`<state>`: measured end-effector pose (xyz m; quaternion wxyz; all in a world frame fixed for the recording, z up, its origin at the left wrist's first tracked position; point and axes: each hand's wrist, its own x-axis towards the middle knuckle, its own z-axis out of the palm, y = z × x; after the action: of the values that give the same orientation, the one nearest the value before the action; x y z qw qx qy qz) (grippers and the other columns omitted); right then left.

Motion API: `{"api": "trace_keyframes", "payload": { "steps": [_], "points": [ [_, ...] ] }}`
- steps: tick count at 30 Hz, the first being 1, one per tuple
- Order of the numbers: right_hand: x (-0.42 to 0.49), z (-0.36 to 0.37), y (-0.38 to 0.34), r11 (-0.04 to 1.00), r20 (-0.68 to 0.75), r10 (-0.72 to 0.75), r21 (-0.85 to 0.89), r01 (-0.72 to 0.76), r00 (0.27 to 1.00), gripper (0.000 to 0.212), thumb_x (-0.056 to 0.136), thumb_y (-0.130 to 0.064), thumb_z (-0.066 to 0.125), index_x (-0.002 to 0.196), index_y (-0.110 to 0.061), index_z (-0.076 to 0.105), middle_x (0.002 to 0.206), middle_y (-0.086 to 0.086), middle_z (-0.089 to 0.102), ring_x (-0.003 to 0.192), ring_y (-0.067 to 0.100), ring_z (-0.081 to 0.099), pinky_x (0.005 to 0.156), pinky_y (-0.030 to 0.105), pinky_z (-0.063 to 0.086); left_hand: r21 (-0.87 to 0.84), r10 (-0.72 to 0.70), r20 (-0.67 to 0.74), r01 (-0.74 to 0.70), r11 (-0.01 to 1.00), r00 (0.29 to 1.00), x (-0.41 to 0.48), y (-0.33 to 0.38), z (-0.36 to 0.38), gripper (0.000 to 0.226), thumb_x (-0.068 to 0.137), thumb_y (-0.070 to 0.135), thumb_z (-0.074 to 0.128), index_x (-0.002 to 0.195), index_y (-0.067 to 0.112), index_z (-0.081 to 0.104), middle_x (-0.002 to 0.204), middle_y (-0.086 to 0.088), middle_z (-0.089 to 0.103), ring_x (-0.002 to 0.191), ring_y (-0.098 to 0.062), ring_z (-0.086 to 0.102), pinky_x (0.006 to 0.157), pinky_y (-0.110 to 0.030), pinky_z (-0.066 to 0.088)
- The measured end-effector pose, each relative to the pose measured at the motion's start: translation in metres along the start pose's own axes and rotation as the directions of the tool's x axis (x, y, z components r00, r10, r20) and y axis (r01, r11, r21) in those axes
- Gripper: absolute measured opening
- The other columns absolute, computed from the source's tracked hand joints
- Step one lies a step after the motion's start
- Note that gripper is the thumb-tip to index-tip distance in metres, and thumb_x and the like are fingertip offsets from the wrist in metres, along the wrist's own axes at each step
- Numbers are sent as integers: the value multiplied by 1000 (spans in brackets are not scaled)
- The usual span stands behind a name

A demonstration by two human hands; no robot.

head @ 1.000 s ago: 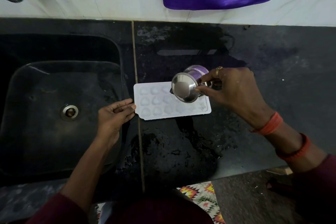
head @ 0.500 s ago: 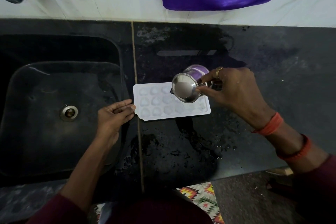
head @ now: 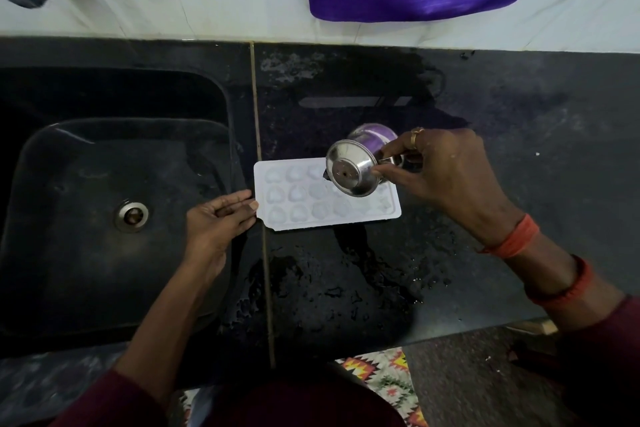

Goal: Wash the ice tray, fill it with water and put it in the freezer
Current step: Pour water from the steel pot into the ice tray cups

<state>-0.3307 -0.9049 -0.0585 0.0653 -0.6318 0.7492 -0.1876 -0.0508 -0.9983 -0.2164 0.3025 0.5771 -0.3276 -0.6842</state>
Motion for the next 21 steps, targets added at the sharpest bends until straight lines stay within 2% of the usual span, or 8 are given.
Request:
{"api": "trace_keyframes", "payload": {
  "steps": [5,17,21],
  "points": [
    [1,0,1,1000,12,21,-1,-21,1000,32,76,-54,77,90,-26,79,75,-6,75,66,11,69,65,37,60,-3,0,6,0,1000,1000,-1,1,0,22,84,1,76,105,7,72,85,-2,79,80,-8,74,76,-20,61],
    [1,0,2,1000,7,20,-9,-20,1000,28,76,-50,82,90,-25,79,77,-6,75,66,11,70,65,37,61,6,3,3,-3,1000,1000,-2,2,1,21,84,1,76,104,7,73,83,-2,79,78,-7,74,78,-22,61],
    [3,0,5,999,-10,31,37,-31,999,35,76,-56,73,91,-25,79,79,-4,76,68,10,71,66,39,61,11,2,4,-2,1000,1000,-1,3,1,23,84,1,76,106,5,72,84,-2,78,78,-7,74,75,-21,61]
  ]
}}
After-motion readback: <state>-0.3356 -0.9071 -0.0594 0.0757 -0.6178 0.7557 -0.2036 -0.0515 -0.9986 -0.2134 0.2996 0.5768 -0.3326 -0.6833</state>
